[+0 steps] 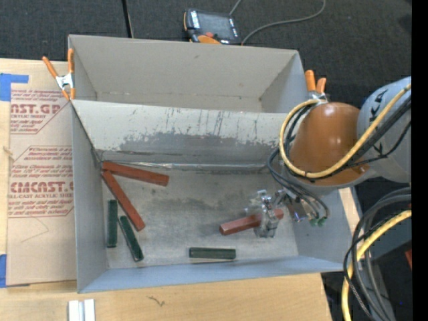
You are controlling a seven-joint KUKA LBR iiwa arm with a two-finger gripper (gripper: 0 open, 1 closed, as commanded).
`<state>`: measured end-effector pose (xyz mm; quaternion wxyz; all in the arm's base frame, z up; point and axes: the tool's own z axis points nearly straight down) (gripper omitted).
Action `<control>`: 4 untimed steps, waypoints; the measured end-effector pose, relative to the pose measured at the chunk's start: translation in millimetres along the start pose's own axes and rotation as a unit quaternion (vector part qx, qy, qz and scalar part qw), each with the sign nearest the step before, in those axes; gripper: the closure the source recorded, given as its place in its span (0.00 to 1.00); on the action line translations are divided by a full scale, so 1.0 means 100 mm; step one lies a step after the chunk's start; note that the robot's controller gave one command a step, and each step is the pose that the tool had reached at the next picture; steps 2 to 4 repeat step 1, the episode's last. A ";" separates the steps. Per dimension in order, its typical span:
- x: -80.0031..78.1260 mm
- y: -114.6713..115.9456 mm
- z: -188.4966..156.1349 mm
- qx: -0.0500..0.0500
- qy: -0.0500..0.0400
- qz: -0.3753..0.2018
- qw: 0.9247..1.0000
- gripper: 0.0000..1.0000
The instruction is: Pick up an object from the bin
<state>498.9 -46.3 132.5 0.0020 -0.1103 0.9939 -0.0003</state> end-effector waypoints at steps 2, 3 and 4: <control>-0.01 0.01 -0.23 0.000 0.000 0.000 1.000 1.00; -0.01 0.01 -0.23 0.000 0.000 0.000 1.000 1.00; -0.01 0.01 -0.23 0.000 0.000 0.000 1.000 1.00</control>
Offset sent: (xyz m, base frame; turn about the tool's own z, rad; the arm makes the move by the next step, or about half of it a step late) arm 0.0000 -0.0001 0.0218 0.0000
